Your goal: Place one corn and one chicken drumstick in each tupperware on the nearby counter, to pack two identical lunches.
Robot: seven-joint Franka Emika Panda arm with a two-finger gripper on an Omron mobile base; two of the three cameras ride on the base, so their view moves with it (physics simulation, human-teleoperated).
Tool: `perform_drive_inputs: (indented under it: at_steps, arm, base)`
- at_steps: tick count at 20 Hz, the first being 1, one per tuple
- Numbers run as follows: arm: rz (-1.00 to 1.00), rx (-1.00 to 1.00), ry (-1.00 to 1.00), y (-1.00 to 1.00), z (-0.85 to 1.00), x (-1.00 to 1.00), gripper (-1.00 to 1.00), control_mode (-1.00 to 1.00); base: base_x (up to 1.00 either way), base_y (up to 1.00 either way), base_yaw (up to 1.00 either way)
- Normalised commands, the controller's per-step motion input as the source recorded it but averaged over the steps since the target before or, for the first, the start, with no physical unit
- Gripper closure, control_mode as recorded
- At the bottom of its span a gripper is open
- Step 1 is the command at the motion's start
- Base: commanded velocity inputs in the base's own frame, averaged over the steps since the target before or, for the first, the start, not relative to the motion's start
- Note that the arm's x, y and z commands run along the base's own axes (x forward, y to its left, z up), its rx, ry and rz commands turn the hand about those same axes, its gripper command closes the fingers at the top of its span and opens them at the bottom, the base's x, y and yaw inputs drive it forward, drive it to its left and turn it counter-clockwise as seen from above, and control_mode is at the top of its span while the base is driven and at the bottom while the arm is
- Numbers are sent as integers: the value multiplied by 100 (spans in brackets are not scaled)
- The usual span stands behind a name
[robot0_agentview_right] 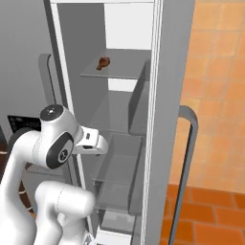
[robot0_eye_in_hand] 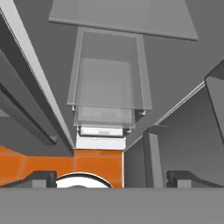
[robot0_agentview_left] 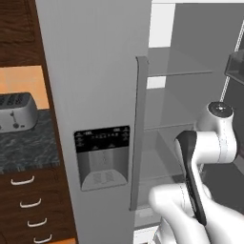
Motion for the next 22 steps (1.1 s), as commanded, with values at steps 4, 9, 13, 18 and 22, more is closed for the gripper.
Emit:
perform_drive_inputs:
  at_steps: [4,9,13,18,22]
  arm:
    - [0,0,0,0,0,0,-100,100]
    - [0,0,0,0,0,0,-100,100]
    - [0,0,-12,-2,45,1,-100,-100]
    - [0,-1,-37,-4,100,0,-100,-100]
    - [11,-5,-36,8,100,-3,-100,-100]
  base:
    - [17,-40,0]
    - [0,-10,0]
    - [3,-3,0]
    - [0,0,0]
    - [0,0,0]
